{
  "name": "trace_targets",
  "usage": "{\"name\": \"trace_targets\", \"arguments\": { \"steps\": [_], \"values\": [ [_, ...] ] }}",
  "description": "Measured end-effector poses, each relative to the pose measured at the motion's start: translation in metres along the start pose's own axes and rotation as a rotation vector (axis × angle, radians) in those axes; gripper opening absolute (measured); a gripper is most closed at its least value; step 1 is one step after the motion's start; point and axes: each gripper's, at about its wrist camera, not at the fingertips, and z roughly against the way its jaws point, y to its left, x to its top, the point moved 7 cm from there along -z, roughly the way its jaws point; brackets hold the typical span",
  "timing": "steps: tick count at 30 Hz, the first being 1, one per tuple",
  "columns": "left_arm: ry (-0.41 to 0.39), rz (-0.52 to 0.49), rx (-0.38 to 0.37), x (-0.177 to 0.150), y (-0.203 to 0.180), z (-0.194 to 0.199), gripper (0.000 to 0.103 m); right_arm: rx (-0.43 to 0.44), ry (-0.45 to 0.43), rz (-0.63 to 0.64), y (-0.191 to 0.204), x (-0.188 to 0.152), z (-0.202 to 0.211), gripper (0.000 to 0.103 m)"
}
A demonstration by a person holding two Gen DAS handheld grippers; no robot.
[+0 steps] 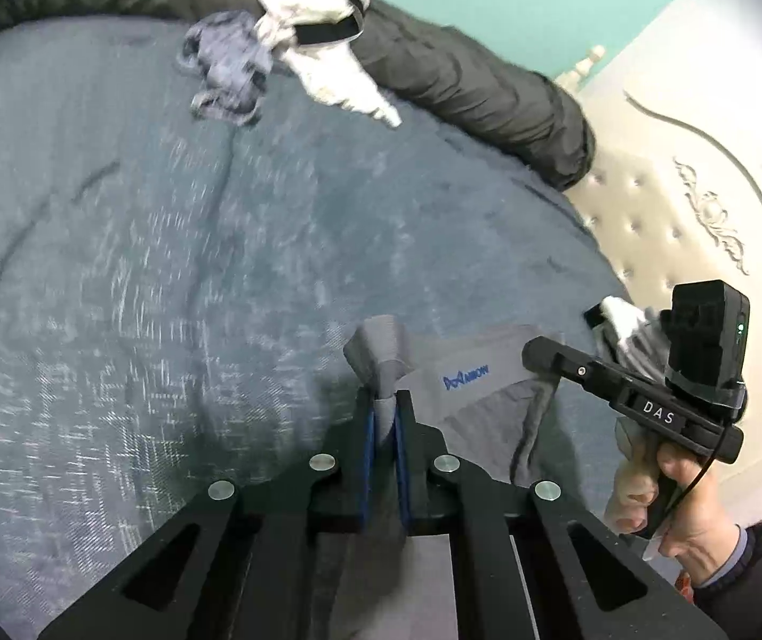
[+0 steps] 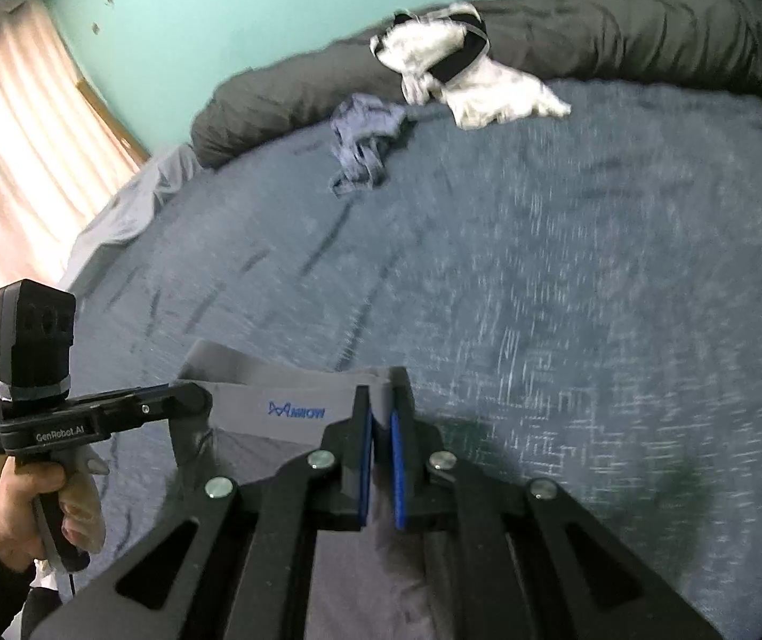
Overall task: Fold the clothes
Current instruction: 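Lift the garment off the bed by the waistband with both tools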
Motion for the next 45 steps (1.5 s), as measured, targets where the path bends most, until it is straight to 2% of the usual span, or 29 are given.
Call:
{"name": "trace_targets", "arguments": {
  "steps": [10, 17, 23, 34, 45],
  "values": [
    [-0.115, -0.107, -0.019, 0.033, -0.092, 0.089, 0.006, 0.004, -0.153, 0.081, 0.046, 0.039, 0.125, 0.005],
    [-0.214, -0.211, -0.038, 0.056, -0.179, 0.165, 0.006, 0.000, -0.279, 0.147, 0.082, 0.066, 0.232, 0.005],
    [-0.266, -0.285, -0.076, 0.061, -0.247, 0.211, 0.006, -0.037, -0.365, 0.186, 0.102, 0.077, 0.318, 0.005],
    [-0.275, -0.351, -0.159, 0.045, -0.340, 0.243, 0.007, -0.129, -0.438, 0.220, 0.105, 0.067, 0.434, 0.005],
    [-0.242, -0.430, -0.234, 0.021, -0.431, 0.233, 0.007, -0.229, -0.473, 0.200, 0.073, 0.042, 0.513, 0.005]
  ]
}}
